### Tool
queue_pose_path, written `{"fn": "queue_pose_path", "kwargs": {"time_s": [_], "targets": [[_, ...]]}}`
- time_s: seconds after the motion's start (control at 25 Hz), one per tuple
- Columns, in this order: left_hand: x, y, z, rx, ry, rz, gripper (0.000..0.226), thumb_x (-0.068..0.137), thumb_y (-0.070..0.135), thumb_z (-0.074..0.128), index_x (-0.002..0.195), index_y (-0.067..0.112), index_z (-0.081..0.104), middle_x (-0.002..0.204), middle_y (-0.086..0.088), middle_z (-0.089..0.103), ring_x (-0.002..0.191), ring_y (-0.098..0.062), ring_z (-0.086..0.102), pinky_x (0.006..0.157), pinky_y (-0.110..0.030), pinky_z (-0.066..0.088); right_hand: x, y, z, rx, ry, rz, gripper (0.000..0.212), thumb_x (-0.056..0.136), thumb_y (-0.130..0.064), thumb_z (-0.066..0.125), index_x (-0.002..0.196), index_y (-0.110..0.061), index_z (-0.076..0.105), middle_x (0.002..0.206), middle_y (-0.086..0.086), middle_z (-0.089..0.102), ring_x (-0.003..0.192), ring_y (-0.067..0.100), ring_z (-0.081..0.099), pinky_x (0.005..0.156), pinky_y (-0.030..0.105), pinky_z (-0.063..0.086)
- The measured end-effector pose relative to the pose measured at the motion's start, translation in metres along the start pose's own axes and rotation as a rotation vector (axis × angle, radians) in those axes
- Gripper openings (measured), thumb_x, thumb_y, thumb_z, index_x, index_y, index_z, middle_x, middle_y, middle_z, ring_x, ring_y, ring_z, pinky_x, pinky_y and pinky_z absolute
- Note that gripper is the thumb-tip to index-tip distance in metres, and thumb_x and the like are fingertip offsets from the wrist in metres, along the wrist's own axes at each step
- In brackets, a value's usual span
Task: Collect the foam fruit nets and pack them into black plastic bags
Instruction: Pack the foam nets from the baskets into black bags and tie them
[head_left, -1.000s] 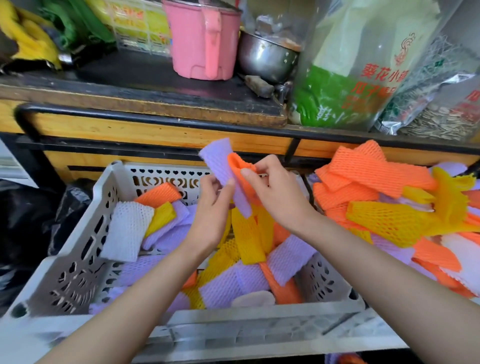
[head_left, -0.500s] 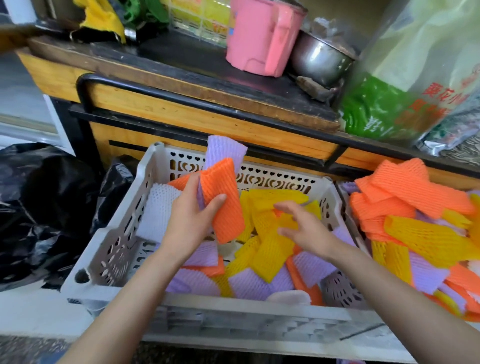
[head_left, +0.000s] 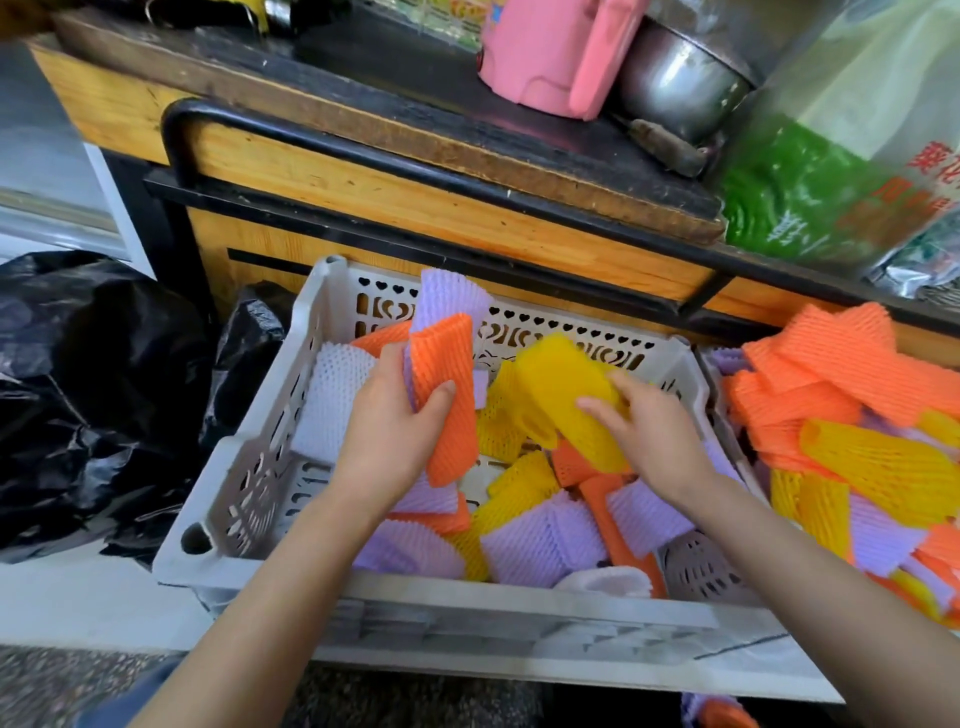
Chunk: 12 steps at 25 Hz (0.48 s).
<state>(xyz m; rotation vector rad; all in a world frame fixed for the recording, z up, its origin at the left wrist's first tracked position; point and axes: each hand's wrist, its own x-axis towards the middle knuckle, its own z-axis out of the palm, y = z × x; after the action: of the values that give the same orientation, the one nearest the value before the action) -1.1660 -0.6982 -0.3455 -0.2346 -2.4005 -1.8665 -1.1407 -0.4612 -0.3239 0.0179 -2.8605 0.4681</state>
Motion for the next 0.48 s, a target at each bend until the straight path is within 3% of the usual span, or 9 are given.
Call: {"fn": "queue_pose_path", "kwargs": {"time_s": [0.04,0.12,0.2,0.28,0.36,0.44,0.48], "targets": [[0.000,0.000,0.001,-0.006,-0.016,-0.025,0.022,0.092,0.022,0.057,0.110,0.021,0.044,0.097,0.006,0.055,0.088,-0.010,0.054,0.070,-0.021,0.043,0.001,-0.014,-0.005,0.231,0.036,0.064,0.020,0.093,-0.035,0.051,0.085,-0.017,0.055,0.072,0.000,0.055,0.066,0.005,0.051,0.059,0.017,0.037],[0.000,0.001,0.004,-0.021,-0.076,-0.079,0.017,0.093,0.022,0.055,0.107,0.020,0.045,0.092,0.012,0.053,0.083,-0.003,0.052,0.064,-0.012,0.039,0.003,-0.043,-0.006,0.518,-0.005,0.129,0.023,0.097,-0.027,0.045,0.093,-0.009,0.058,0.082,0.009,0.059,0.075,0.017,0.054,0.069,0.028,0.042],[-0.002,0.007,0.006,-0.171,-0.151,-0.114,0.017,0.095,0.023,0.051,0.111,0.019,0.048,0.098,0.011,0.057,0.088,-0.002,0.055,0.064,-0.010,0.044,0.005,-0.065,0.001,0.550,-0.093,0.141,0.027,0.099,-0.025,0.041,0.107,-0.005,0.058,0.093,0.005,0.060,0.085,0.016,0.054,0.077,0.031,0.040],[-0.005,0.013,0.007,-0.372,-0.229,-0.154,0.023,0.097,0.027,0.046,0.118,0.020,0.050,0.106,0.010,0.061,0.092,0.000,0.061,0.066,-0.006,0.047,0.009,-0.078,0.016,0.493,-0.122,0.105,0.029,0.100,-0.022,0.039,0.107,-0.004,0.060,0.098,0.004,0.060,0.091,0.016,0.053,0.081,0.031,0.040],[-0.005,0.011,0.006,-0.432,-0.246,-0.113,0.025,0.092,0.033,0.056,0.115,0.022,0.054,0.109,0.004,0.064,0.096,-0.001,0.064,0.074,-0.012,0.051,0.012,-0.088,0.030,0.436,-0.127,0.065,0.029,0.100,-0.023,0.041,0.092,-0.005,0.062,0.090,0.007,0.059,0.090,0.022,0.053,0.080,0.034,0.040],[-0.002,0.002,0.001,-0.295,-0.194,-0.081,0.056,0.073,0.048,0.068,0.121,0.022,0.052,0.114,-0.002,0.063,0.104,-0.011,0.062,0.087,-0.029,0.053,0.017,-0.092,0.036,0.473,-0.142,0.032,0.027,0.099,-0.021,0.043,0.078,-0.013,0.058,0.078,-0.001,0.052,0.084,0.017,0.048,0.074,0.028,0.037],[-0.001,0.000,-0.003,-0.213,-0.173,-0.094,0.070,0.067,0.052,0.069,0.126,0.021,0.047,0.118,-0.003,0.061,0.108,-0.016,0.060,0.091,-0.038,0.052,0.020,-0.089,0.038,0.502,-0.153,0.019,0.023,0.099,-0.020,0.044,0.082,-0.015,0.059,0.080,-0.004,0.051,0.084,0.014,0.047,0.074,0.026,0.036]]}}
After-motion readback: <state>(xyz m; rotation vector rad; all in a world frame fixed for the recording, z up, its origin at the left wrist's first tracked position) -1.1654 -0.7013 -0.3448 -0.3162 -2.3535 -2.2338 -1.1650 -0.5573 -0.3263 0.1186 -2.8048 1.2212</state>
